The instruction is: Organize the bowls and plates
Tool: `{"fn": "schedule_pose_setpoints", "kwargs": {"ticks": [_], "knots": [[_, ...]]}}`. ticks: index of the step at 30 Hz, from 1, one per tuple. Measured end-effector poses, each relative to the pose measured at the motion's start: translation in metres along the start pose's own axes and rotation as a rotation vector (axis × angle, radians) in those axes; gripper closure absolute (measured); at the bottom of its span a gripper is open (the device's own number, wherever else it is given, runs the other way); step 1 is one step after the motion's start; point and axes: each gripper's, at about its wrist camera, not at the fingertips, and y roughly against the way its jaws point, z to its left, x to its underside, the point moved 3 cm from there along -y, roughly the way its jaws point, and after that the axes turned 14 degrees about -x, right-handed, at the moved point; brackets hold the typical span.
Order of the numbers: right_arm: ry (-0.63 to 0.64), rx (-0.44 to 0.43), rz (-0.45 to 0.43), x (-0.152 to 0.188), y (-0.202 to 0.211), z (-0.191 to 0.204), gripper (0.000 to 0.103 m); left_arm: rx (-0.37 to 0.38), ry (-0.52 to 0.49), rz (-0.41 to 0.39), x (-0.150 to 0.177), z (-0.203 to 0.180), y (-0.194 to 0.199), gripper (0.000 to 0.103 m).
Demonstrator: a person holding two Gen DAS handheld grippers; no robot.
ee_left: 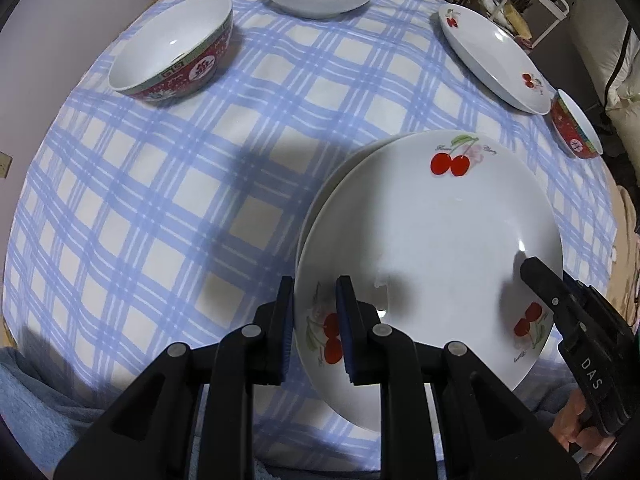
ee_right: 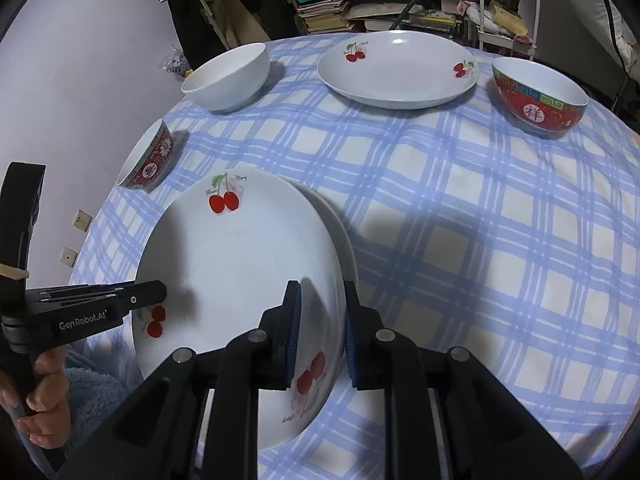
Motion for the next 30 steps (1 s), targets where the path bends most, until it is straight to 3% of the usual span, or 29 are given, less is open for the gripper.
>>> {"fn": "schedule_pose_setpoints", "kwargs": {"ticks": [10, 22, 30], "knots": [[-0.044, -0.010, 0.016, 0.001, -0.015, -0.006, 0.082, -0.038, -0.007, 0.010, -0.003, 0.001, -0.012, 0.082], [0.076, 0.099, 0.003, -0.001, -0.017, 0.009, 0.082, -0.047, 0.000, 0.024, -0.013, -0.001, -0.025, 0.082], [0.084, 0.106, -0.003, -0.003, -0.015, 0.010, 0.082, -0.059, -0.007, 0.014, -0.016, -0.003, -0.028, 0.081]]}}
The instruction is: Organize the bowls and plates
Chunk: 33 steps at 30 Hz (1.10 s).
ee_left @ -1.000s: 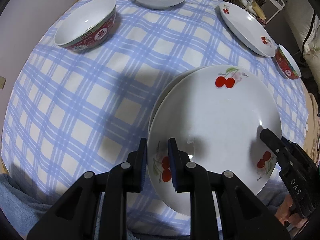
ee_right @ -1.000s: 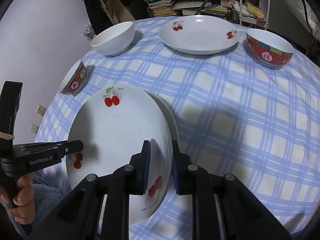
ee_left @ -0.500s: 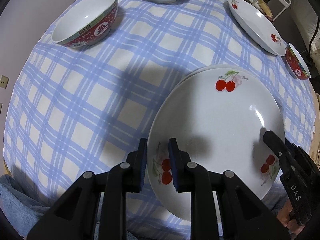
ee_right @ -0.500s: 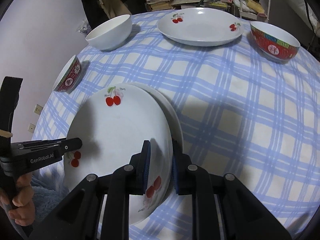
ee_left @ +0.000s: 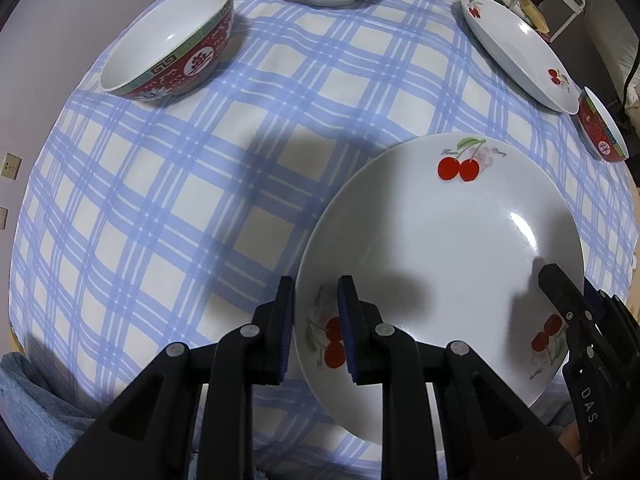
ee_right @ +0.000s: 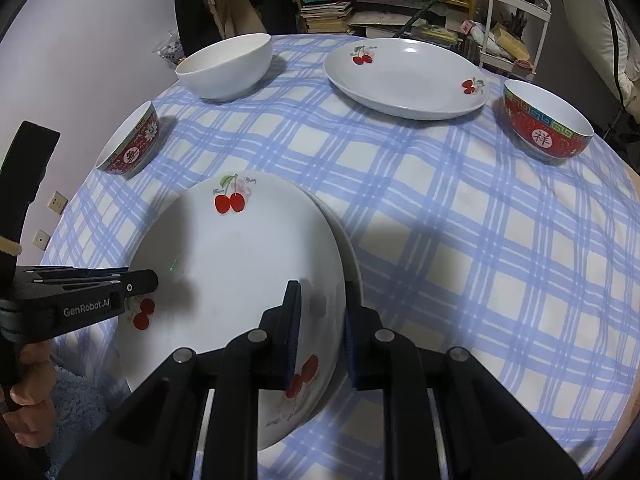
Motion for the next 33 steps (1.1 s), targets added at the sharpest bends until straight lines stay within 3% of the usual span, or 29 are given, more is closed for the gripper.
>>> {"fn": "schedule_pose_setpoints", "kwargs": {"ticks": [4, 9, 23, 33], "knots": [[0.015, 0.011, 0.002, -0.001, -0.002, 0.002, 0.083, -0.040, -0.029, -0.028, 0.001, -0.007, 0.001, 0.082], [0.042, 0.033, 0.008, 0.001, -0.001, 0.003, 0.085, -0.033, -0.028, -0.022, 0.000, -0.011, 0.001, 0.083], [-0.049, -0.045, -0.013, 0.005, 0.009, -0.008, 0.085, -0.058, -0.052, -0.022, 0.019, -0.032, 0.007, 0.083], [-0.021, -0.004, -0.016, 0.006, 0.013, -0.003, 0.085, -0.066, -0.083, -0.024, 0.019, -0.033, 0.006, 0.083]]}}
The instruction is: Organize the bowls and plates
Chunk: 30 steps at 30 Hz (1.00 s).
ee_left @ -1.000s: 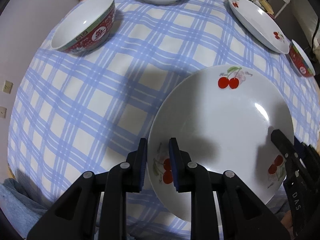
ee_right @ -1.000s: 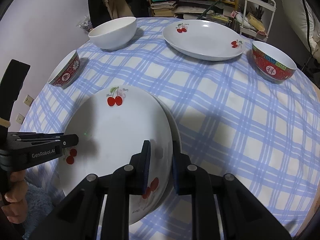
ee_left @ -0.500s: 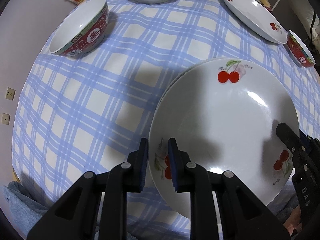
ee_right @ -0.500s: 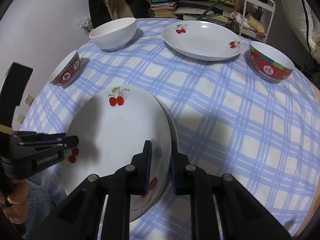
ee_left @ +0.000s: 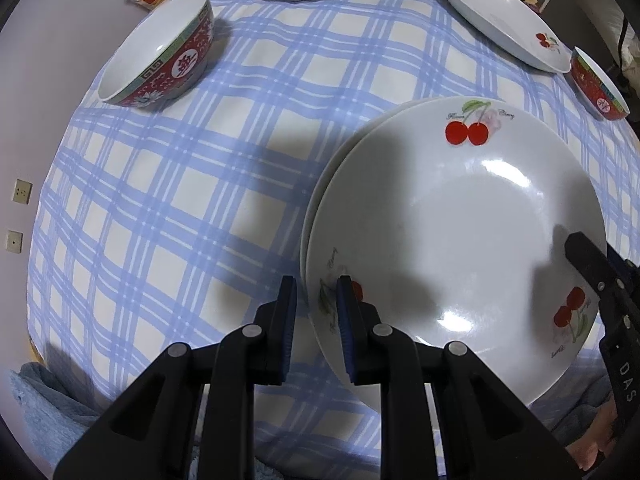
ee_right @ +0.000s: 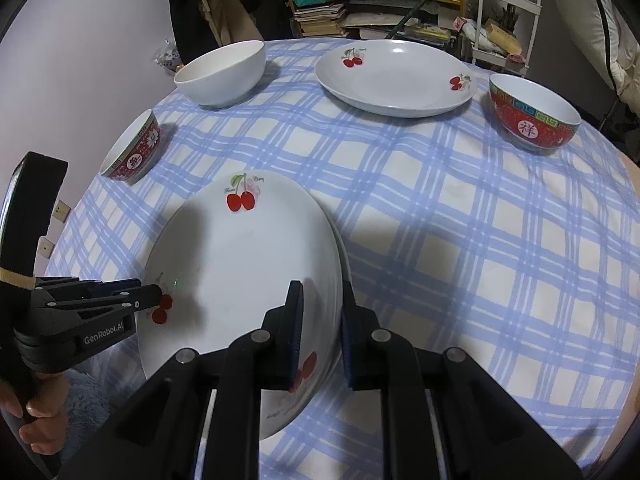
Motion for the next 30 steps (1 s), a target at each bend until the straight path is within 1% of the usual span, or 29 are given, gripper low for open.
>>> {"fn": "schedule_pose_setpoints", "kwargs": {"ticks": [3, 6, 9, 14, 18, 19, 23, 26, 27, 28, 29, 30], "knots": [[0.016, 0.044, 0.000, 0.001, 0.002, -0.001, 0.085, 0.005, 0.000, 0.000, -0.002, 0.000, -0.001, 0.083], [0.005, 0.022, -0.001, 0.000, 0.002, -0.003, 0.084, 0.005, 0.001, 0.003, 0.000, -0.003, 0.000, 0.083], [0.021, 0.013, -0.005, -0.001, 0.002, 0.001, 0.084, 0.003, 0.002, 0.001, 0.002, -0.001, 0.000, 0.083], [0.019, 0.023, -0.003, -0.001, 0.002, 0.000, 0.084, 0.002, 0.001, 0.000, 0.003, 0.001, 0.000, 0.083], [-0.005, 0.026, 0.004, -0.002, 0.001, -0.005, 0.084, -0.018, -0.002, -0.022, 0.004, 0.005, 0.007, 0.083], [-0.008, 0.024, 0.003, -0.003, 0.001, -0.006, 0.084, -0.035, -0.006, -0.033, 0.006, 0.007, 0.011, 0.083], [-0.013, 0.019, -0.026, -0.009, 0.009, -0.006, 0.084, -0.089, -0.015, -0.072, 0.003, 0.013, 0.024, 0.082], [-0.006, 0.029, -0.051, -0.015, 0.016, -0.007, 0.084, -0.092, -0.017, -0.094, -0.002, 0.017, 0.036, 0.081], [-0.005, 0.031, -0.056, -0.018, 0.018, -0.007, 0.080, -0.083, -0.012, -0.101, -0.005, 0.019, 0.041, 0.078], [-0.005, 0.034, -0.060, -0.021, 0.020, -0.007, 0.072, -0.075, -0.010, -0.109, -0.006, 0.019, 0.046, 0.076], [-0.004, 0.038, -0.067, -0.024, 0.022, -0.008, 0.068, -0.069, -0.011, -0.116, -0.009, 0.019, 0.050, 0.073], [-0.003, 0.044, -0.074, -0.028, 0.024, -0.009, 0.060, -0.069, -0.021, -0.126, -0.013, 0.020, 0.056, 0.071]]}}
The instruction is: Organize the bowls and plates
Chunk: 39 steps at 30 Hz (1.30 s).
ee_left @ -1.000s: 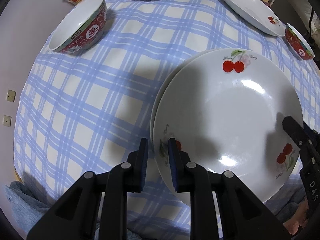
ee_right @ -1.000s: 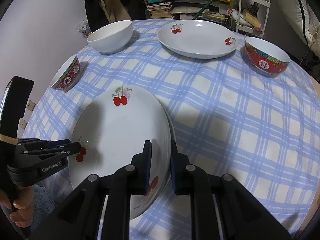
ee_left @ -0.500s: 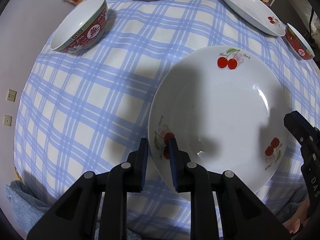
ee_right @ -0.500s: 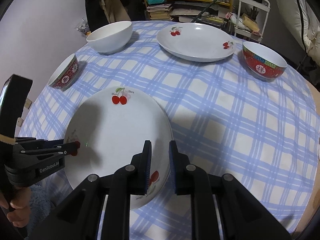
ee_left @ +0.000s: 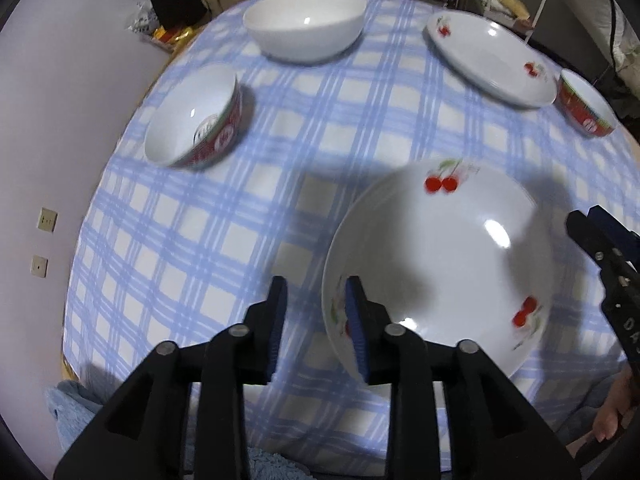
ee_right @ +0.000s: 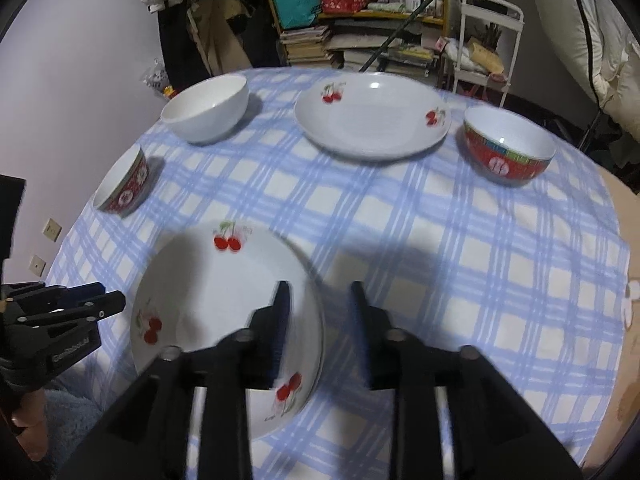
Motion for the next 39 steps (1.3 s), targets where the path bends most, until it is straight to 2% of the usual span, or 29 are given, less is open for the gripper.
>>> {"fn": "schedule_pose_setpoints", "kwargs": {"ticks": [2, 4, 8, 10, 12, 14, 15, 16, 19, 24, 30, 36, 38, 39], "knots": [[0.004, 0.011, -0.006, -0.008, 0.002, -0.003, 0.052, -0.009, -0.024, -0.014, -0.011, -0.003, 0.004, 0.066], [0.012, 0.015, -0.008, -0.018, 0.002, -0.008, 0.046, -0.015, -0.032, -0.031, -0.019, -0.005, 0.010, 0.054], [0.028, 0.048, -0.045, -0.038, 0.002, -0.022, 0.033, -0.040, -0.030, -0.052, -0.042, -0.007, 0.012, 0.049], [0.012, 0.051, -0.054, -0.049, 0.000, -0.033, 0.020, -0.047, -0.046, -0.055, -0.056, -0.011, 0.009, 0.049], [-0.010, 0.036, -0.060, -0.059, -0.003, -0.044, 0.013, -0.041, -0.056, -0.054, -0.068, -0.014, 0.005, 0.047], [-0.017, 0.005, -0.074, -0.071, -0.005, -0.054, 0.005, -0.038, -0.058, -0.071, -0.080, -0.018, 0.006, 0.035], [-0.014, 0.007, -0.077, -0.075, -0.005, -0.056, 0.003, -0.035, -0.056, -0.088, -0.087, -0.021, 0.007, 0.025], [-0.004, 0.010, -0.084, -0.081, -0.006, -0.059, 0.002, -0.031, -0.054, -0.102, -0.093, -0.023, 0.009, 0.020], [0.018, 0.011, -0.089, -0.097, -0.010, -0.068, 0.002, -0.011, -0.033, -0.115, -0.113, -0.031, 0.010, 0.015], [0.041, 0.044, -0.049, -0.126, -0.023, -0.086, 0.002, 0.069, -0.023, -0.093, -0.143, -0.046, 0.003, 0.015], [0.016, 0.053, -0.053, -0.166, -0.023, -0.111, 0.002, 0.066, 0.038, -0.080, -0.175, -0.061, -0.011, 0.015], [-0.012, 0.052, -0.014, -0.202, -0.042, -0.134, 0.002, 0.089, 0.055, -0.049, -0.193, -0.084, -0.026, 0.015], [-0.025, 0.056, 0.001, -0.210, -0.050, -0.140, 0.004, 0.089, 0.060, -0.040, -0.196, -0.089, -0.029, 0.015], [-0.029, 0.054, 0.008, -0.212, -0.054, -0.143, 0.008, 0.095, 0.067, -0.030, -0.197, -0.092, -0.032, 0.015]]}}
